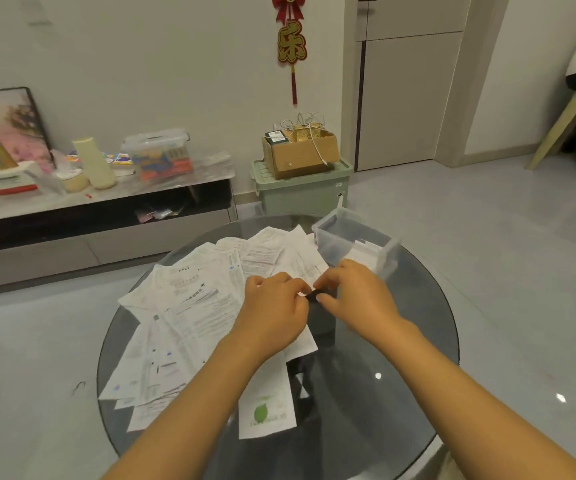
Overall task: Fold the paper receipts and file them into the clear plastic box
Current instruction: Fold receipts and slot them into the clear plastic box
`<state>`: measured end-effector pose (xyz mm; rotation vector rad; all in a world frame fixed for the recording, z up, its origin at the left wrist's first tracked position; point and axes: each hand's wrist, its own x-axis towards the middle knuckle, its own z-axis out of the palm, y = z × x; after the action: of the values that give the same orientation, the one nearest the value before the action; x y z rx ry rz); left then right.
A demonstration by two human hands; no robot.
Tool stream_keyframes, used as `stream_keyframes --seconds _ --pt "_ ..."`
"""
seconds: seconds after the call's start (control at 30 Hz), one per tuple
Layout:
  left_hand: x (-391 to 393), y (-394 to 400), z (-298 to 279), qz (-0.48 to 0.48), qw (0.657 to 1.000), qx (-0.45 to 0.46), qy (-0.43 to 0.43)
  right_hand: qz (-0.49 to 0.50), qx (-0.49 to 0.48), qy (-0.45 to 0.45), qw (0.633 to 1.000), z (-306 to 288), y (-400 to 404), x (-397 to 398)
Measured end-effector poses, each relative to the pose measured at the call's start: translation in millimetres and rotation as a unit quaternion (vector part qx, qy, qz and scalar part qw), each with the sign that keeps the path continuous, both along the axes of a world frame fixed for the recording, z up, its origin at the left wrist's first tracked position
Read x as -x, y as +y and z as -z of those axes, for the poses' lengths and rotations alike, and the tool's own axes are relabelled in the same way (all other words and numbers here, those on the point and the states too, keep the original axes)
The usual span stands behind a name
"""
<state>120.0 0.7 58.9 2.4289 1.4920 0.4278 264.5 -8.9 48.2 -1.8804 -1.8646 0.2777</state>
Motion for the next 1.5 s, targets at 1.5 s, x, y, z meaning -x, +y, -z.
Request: stream_keyframes --seconds 1.5 --pt "105 -34 61 0.138 0.973 0.181 0.039 -0.21 0.176 0.156 0.949 57 -22 46"
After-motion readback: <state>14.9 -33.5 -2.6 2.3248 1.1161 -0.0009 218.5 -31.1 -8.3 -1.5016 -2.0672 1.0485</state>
